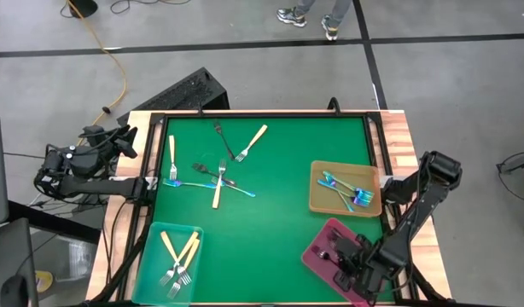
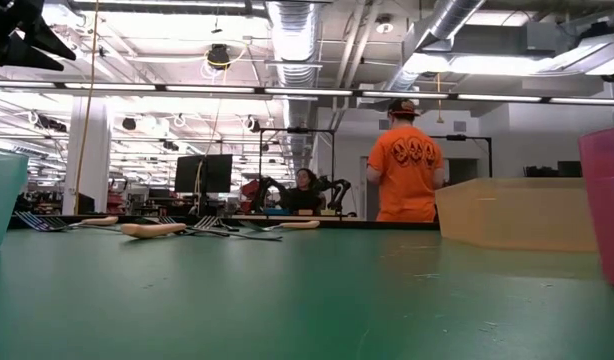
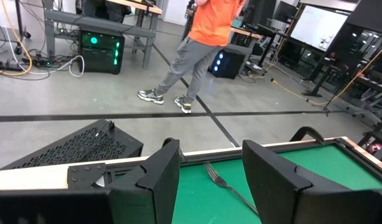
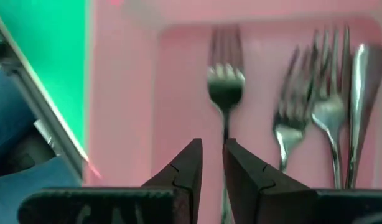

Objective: Sort silverware by color (type)
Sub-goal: Put the yellow fork into the blue bin

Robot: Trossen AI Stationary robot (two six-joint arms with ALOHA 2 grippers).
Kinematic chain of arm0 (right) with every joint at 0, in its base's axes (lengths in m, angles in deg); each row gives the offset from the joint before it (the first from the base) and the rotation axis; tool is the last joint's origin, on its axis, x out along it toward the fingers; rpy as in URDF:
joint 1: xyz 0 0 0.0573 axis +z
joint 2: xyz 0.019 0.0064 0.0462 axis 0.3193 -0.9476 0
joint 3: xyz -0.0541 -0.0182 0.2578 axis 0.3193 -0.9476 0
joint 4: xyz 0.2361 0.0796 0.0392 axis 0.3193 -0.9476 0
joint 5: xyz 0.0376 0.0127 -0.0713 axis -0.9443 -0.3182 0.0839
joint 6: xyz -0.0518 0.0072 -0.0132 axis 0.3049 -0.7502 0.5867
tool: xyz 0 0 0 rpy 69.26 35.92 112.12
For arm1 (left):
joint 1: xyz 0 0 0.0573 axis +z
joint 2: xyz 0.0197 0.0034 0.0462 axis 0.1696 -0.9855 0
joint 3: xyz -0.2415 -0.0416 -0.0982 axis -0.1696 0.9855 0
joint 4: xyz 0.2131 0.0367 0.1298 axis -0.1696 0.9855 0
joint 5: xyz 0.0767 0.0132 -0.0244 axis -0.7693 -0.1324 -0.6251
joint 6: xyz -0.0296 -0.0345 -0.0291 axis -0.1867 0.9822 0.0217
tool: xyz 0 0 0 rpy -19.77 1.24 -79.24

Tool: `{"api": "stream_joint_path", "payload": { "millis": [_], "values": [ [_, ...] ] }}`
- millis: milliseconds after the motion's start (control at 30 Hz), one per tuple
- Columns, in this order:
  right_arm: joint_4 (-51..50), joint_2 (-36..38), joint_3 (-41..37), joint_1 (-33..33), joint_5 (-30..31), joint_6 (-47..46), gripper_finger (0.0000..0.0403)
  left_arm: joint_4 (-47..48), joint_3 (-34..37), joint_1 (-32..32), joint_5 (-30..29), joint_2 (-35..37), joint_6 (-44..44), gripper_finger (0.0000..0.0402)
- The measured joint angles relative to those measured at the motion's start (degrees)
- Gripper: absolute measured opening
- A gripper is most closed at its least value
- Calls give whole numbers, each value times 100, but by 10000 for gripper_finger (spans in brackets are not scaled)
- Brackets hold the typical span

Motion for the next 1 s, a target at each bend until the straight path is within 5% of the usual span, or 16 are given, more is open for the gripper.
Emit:
{"api": "stream_joint_path", "payload": {
  "millis": [700, 1000],
  "values": [
    [115, 645, 287, -1947, -3, 3820, 88, 0, 0, 0, 0, 0, 0, 158],
    [1111, 643, 287, -2811, -107, 5562, 88, 0, 0, -1, 1, 0, 0, 158]
  ]
}}
